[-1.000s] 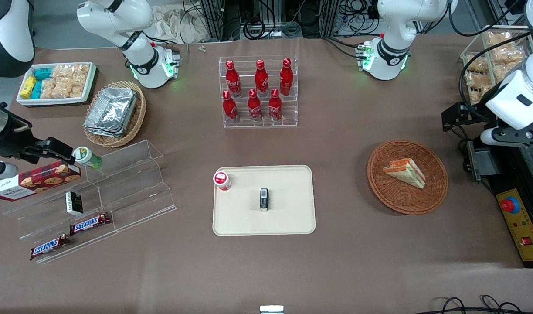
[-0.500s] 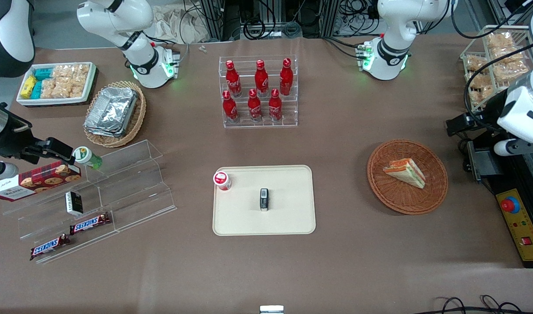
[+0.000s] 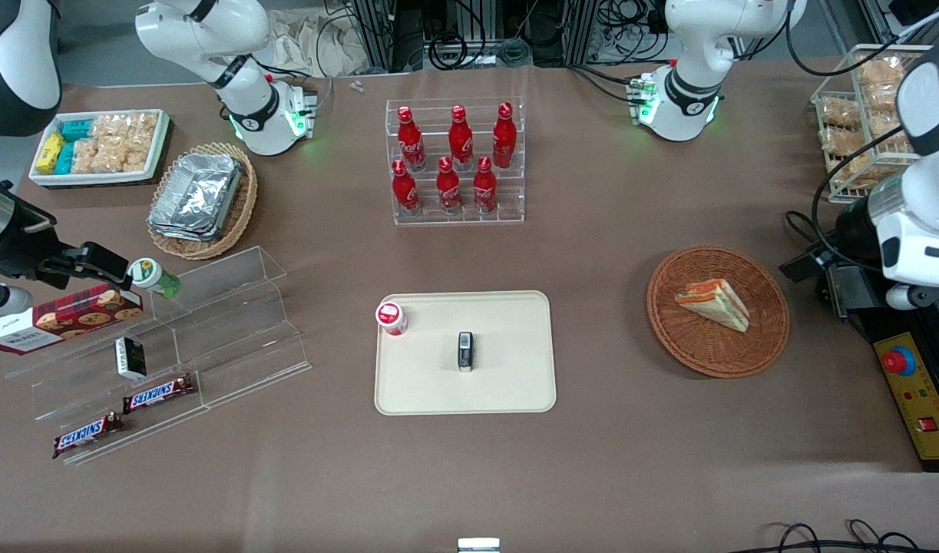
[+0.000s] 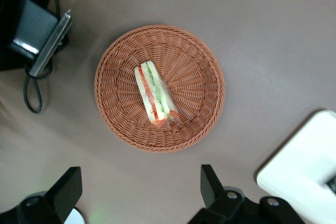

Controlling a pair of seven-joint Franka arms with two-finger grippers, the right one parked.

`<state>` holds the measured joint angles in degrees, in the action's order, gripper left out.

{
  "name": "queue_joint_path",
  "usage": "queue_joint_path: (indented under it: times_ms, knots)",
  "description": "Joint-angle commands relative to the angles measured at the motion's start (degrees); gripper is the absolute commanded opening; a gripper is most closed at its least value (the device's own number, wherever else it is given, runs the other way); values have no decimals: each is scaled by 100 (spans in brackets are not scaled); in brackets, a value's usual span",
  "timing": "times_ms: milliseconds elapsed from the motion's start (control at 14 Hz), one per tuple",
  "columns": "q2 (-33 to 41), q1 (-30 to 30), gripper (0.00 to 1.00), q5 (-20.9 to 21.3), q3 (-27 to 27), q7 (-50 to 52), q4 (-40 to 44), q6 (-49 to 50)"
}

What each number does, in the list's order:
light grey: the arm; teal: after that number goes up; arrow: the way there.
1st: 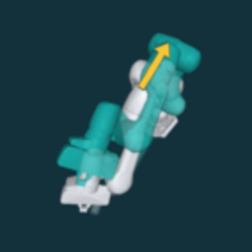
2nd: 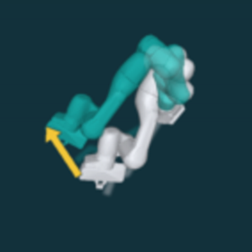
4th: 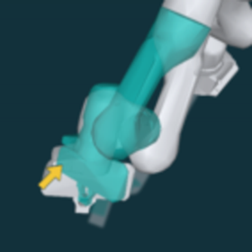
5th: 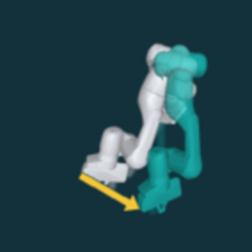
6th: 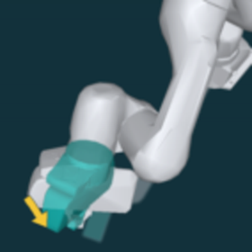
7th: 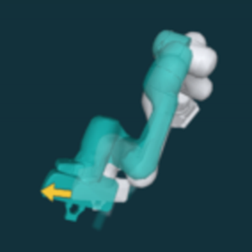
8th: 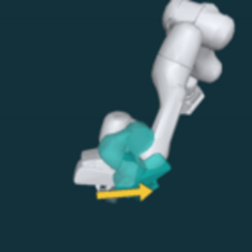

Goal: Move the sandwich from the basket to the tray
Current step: 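Move the left gripper from rest over the sandwich in the wicker basket, then lower the open left gripper around the sandwich and close it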

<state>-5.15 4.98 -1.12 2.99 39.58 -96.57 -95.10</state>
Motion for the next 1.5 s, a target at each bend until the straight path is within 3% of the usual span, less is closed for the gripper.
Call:
queue_joint_path:
  times_ms: [0, 643, 1429]
  knots:
    - [67, -15, 100, 76, -9, 812, -553, -454]
    - [-134, -50, 99, 68, 175, 1692, -2356, -2449]
    - [-900, 3, 100, -46, 123, 2168, -2665, -3401]
